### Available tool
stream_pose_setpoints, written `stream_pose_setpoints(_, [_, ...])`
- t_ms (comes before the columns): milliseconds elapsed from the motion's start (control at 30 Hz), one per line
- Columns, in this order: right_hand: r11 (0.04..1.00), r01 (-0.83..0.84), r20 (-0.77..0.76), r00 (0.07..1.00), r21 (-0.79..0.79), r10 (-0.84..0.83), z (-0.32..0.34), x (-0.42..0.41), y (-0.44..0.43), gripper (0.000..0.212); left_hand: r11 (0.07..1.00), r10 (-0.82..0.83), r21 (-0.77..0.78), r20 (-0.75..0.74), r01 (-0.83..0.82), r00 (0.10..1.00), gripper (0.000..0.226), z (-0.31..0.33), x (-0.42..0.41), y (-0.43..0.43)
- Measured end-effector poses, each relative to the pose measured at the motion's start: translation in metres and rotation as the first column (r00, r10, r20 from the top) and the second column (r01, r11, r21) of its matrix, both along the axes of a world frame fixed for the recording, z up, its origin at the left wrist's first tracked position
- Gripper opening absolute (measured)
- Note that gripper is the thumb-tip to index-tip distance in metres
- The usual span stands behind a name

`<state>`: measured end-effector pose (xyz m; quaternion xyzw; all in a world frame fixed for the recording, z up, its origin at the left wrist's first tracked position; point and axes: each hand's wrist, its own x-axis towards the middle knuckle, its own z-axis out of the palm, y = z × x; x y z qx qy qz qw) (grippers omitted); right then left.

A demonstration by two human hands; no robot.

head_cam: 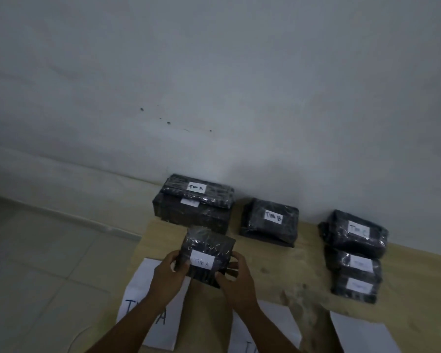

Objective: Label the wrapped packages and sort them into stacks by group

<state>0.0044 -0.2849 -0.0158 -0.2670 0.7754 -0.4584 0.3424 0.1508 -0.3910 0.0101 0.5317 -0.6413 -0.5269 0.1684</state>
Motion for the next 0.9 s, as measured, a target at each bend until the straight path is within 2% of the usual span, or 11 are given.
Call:
stream_pose_setpoints(133, [0.994, -0.103, 0.024, 0.994, 0.042, 0.102, -0.008, 0.005, -0.045, 0.065, 0.999, 0.029, 0.039, 0.004, -0.029, 1.000, 0.038, -0.013, 0.009, -0.038])
stream_pose_setpoints(267, [0.988, -0.152, 0.054, 0.987, 0.032, 0.150, -0.016, 0.004, -0.080, 0.067, 0.997, 0.040, 0.068, -0.017, -0.039, 0.999, 0.016, -0.020, 0.009, -0.066])
stream_pose_setpoints(367, [0.985, -0.166, 0.072, 0.984, 0.039, 0.163, -0.024, 0.005, -0.098, 0.069, 0.998, 0.021, 0.052, -0.005, -0.021, 1.000, 0.010, -0.030, 0.008, -0.087])
stream_pose_setpoints(467, [0.985, -0.146, 0.082, 0.987, 0.087, 0.139, -0.035, 0.003, -0.111, 0.065, 0.995, 0.052, 0.085, 0.031, -0.054, 0.998, 0.016, -0.041, 0.005, -0.103])
stream_pose_setpoints(633, [0.988, -0.125, 0.088, 0.989, 0.086, 0.117, -0.041, 0.005, -0.111, 0.042, 0.985, 0.099, 0.138, 0.036, -0.103, 0.994, 0.033, -0.050, 0.007, -0.102])
stream_pose_setpoints(767, [0.990, -0.118, 0.049, 0.992, 0.079, 0.115, -0.044, 0.002, -0.102, 0.037, 0.975, 0.203, 0.080, 0.030, -0.205, 0.979, 0.044, -0.040, -0.003, -0.091])
stream_pose_setpoints(800, [0.991, -0.105, 0.036, 0.994, 0.083, 0.102, -0.045, 0.000, -0.098, 0.035, 0.972, 0.224, 0.063, 0.020, -0.225, 0.974, 0.041, -0.036, -0.006, -0.087])
stream_pose_setpoints(867, [0.991, -0.085, 0.012, 0.996, 0.106, 0.085, -0.045, -0.006, -0.090, 0.034, 0.971, 0.241, 0.001, -0.031, -0.241, 0.970, 0.020, -0.030, -0.011, -0.081])
stream_pose_setpoints(900, [0.990, -0.082, 0.006, 0.997, 0.114, 0.082, -0.043, -0.010, -0.084, 0.033, 0.967, 0.247, -0.058, -0.049, -0.249, 0.968, 0.019, -0.027, -0.013, -0.076])
